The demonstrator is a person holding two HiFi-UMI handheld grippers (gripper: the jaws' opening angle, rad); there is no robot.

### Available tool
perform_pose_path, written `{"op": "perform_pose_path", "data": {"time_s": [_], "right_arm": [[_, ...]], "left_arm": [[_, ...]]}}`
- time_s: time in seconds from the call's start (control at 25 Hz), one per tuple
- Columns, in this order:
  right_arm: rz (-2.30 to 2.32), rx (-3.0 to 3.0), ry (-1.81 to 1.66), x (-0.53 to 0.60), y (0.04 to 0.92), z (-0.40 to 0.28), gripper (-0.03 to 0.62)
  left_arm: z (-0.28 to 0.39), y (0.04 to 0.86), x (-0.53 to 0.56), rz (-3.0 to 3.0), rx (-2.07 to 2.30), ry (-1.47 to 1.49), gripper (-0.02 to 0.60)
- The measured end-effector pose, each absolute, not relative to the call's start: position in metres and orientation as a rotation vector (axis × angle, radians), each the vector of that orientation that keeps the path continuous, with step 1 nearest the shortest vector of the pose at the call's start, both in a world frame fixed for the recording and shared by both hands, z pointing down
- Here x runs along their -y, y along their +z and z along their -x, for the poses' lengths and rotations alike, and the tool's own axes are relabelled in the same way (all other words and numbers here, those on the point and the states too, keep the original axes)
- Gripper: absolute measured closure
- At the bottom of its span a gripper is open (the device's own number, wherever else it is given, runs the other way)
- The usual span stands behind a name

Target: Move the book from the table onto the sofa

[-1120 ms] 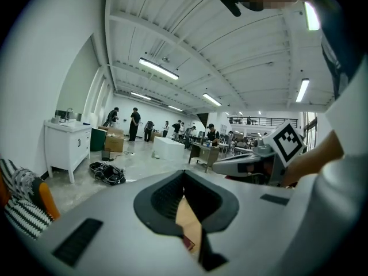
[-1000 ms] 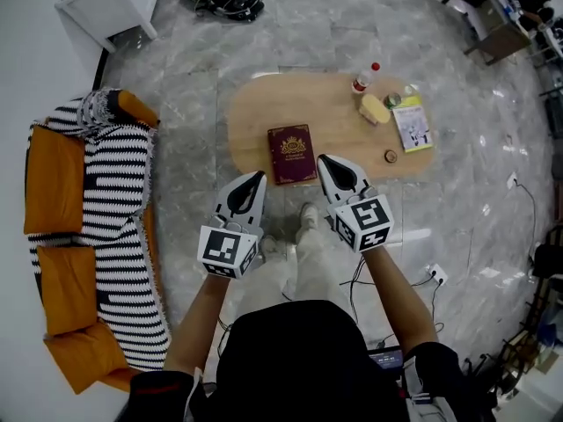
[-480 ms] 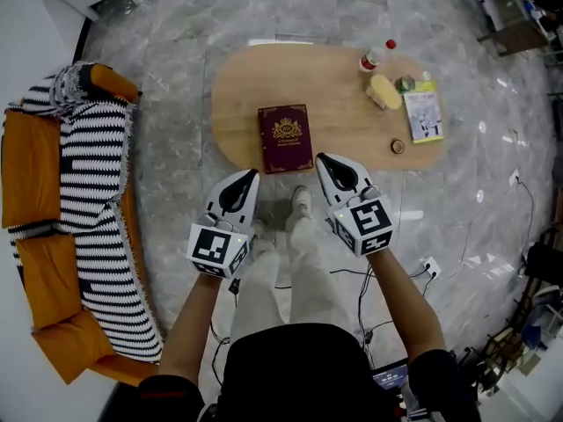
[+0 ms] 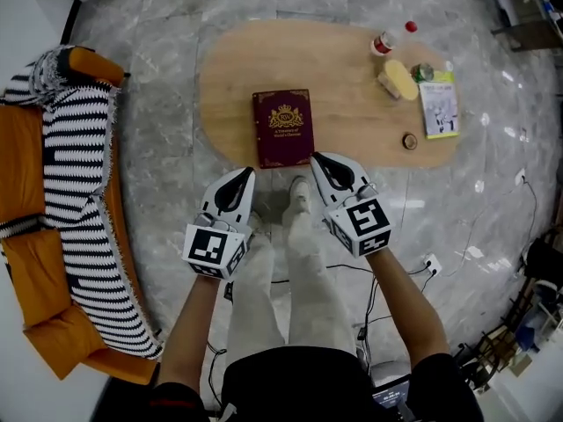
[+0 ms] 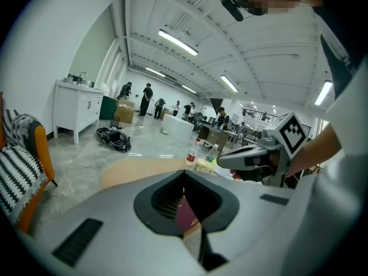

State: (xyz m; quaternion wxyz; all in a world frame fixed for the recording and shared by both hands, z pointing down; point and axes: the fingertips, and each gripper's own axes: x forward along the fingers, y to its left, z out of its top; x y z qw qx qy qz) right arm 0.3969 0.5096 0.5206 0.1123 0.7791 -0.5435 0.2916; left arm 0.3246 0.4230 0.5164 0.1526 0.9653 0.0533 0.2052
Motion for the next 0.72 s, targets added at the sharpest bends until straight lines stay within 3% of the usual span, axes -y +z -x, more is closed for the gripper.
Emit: {"op": "perform_pose_path", "data": {"time_s": [0.72], "right_arm": [[-2.106,1.587,0.952,-0.502,0.648,-0.435,0.588]], "left_arm": [[-0.342,0.642,-0.425,-2.659,-0.064,0.701,0.566]]}}
